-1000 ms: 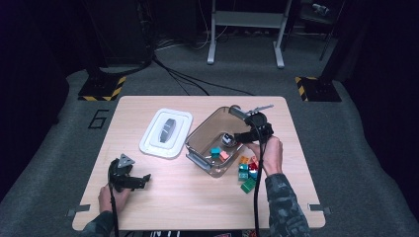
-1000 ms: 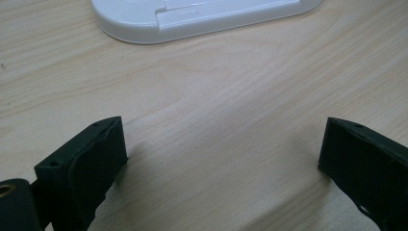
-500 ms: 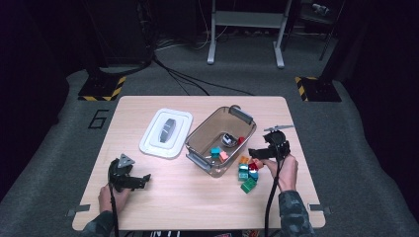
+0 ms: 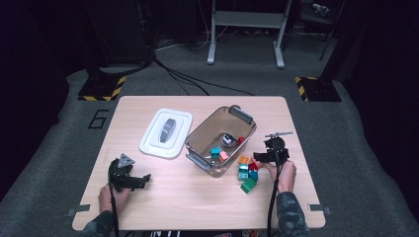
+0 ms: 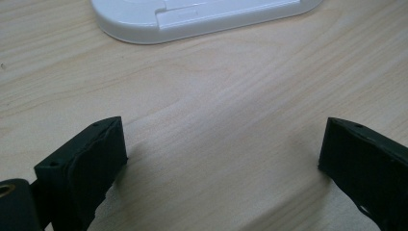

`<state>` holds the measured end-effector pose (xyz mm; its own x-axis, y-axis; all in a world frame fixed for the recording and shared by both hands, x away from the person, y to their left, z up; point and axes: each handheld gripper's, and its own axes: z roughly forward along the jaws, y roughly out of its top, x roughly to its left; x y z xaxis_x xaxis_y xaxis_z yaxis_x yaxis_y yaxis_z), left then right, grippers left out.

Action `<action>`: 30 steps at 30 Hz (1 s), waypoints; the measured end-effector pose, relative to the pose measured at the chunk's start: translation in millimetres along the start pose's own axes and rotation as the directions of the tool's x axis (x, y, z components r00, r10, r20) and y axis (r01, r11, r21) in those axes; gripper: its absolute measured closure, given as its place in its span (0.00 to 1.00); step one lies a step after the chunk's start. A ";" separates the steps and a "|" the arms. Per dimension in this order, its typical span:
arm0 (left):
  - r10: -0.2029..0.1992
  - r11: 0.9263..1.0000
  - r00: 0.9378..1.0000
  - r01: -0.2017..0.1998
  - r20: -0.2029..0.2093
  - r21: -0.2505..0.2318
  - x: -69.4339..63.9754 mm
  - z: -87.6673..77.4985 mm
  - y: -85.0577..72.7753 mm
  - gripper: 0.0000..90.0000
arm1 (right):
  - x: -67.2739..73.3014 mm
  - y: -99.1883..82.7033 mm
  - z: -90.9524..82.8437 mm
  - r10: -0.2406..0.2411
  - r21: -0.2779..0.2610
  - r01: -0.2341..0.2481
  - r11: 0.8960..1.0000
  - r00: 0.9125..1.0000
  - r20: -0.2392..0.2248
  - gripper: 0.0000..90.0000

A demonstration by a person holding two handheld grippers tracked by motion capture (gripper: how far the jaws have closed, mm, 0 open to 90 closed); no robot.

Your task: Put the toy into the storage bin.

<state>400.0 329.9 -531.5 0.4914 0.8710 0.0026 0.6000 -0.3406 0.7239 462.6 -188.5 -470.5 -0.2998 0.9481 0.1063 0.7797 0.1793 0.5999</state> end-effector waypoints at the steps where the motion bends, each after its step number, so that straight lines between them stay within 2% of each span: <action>1: 0.000 1.000 1.000 0.000 0.000 0.000 0.0 0.0 0.0 0.03 | 1.3 0.5 1.2 -0.001 0.010 0.001 1.000 1.000 -0.008 0.45; 5: 0.000 1.000 1.000 0.000 0.000 0.000 0.0 0.0 0.0 0.03 | 4.7 3.0 9.9 -0.038 0.047 0.038 0.998 0.999 -0.008 0.51; 13: 0.000 1.000 1.000 0.000 0.000 0.000 0.0 0.0 0.0 0.03 | 7.1 3.9 20.1 -0.040 0.089 0.039 0.995 0.999 0.001 0.52; 14: -0.001 1.000 1.000 0.001 0.000 0.001 0.0 0.0 0.1 0.03 | 6.7 4.1 21.4 -0.047 0.090 0.048 0.995 0.999 -0.004 0.53; 15: 0.000 1.000 1.000 0.000 0.000 0.000 0.0 0.0 0.0 0.03 | 7.4 4.0 23.5 -0.054 0.097 0.054 0.994 0.999 -0.002 0.59; 19: -0.001 1.000 1.000 0.001 0.000 0.001 0.0 0.0 0.1 0.03 | 9.7 2.4 28.2 -0.072 0.123 0.070 0.990 0.997 0.011 0.64; 27: -0.001 1.000 1.000 0.001 0.000 0.000 -0.1 0.1 0.1 0.03 | 7.4 2.0 27.1 -0.079 0.117 0.076 0.990 0.997 0.021 0.65; 30: -0.001 1.000 1.000 0.001 0.000 0.001 0.0 0.0 0.1 0.03 | 3.5 1.0 24.1 -0.055 0.098 0.053 0.994 0.998 0.018 0.65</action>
<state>400.1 329.8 -531.4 0.4909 0.8712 0.0021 0.6009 -0.3403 0.7232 475.5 -178.6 -488.6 -0.3320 0.9414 0.0590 0.8132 0.2539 0.5237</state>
